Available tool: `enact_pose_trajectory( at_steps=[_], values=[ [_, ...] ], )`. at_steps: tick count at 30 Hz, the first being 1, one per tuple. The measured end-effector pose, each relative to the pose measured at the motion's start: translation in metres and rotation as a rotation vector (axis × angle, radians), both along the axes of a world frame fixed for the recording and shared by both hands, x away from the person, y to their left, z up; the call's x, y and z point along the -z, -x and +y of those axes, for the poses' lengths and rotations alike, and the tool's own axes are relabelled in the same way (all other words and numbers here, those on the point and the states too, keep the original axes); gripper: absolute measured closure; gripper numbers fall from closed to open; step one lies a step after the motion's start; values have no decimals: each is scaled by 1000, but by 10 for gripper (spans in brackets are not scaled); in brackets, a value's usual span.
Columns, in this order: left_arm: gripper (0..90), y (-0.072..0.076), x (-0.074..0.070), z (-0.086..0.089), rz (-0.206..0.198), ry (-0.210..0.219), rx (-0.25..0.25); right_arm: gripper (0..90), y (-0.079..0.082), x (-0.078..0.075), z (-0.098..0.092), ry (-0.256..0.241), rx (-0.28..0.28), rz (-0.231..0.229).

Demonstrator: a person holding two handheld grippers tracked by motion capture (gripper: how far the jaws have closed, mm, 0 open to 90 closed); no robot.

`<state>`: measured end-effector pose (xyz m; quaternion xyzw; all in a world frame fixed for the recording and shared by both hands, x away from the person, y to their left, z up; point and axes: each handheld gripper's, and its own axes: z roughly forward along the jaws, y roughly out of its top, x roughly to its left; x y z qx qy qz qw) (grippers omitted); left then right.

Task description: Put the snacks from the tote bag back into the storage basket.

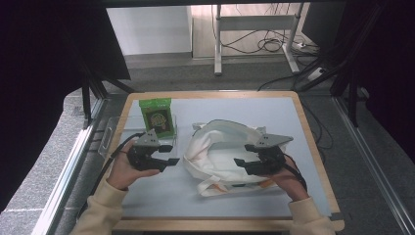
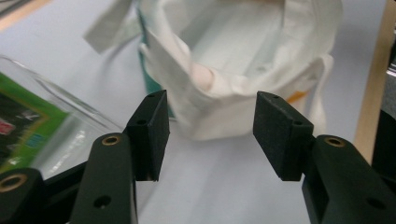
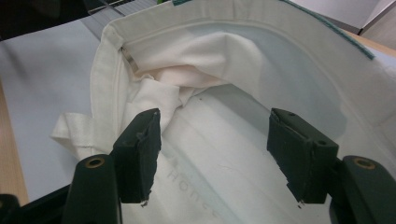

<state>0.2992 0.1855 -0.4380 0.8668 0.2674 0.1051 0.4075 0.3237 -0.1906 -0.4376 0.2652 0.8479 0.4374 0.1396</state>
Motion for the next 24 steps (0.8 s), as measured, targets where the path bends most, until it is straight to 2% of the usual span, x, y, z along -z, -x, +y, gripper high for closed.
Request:
enact_pose_trajectory(
  at_steps=[2, 6, 13, 24],
  values=[
    [455, 3, 2, -2, 5, 0, 2, 352, 0, 0, -1, -1, 4, 0],
    [452, 16, 14, -4, 25, 48, -5, 352, 0, -1, -6, -8, 16, 0],
    [446, 18, 25, -13, 28, 11, -14, 350, 1, 0, -6, 2, 19, -4],
    [440, 17, 23, -5, 9, 48, -36, 348, -1, 0, -8, 4, 23, -2]
  ],
)
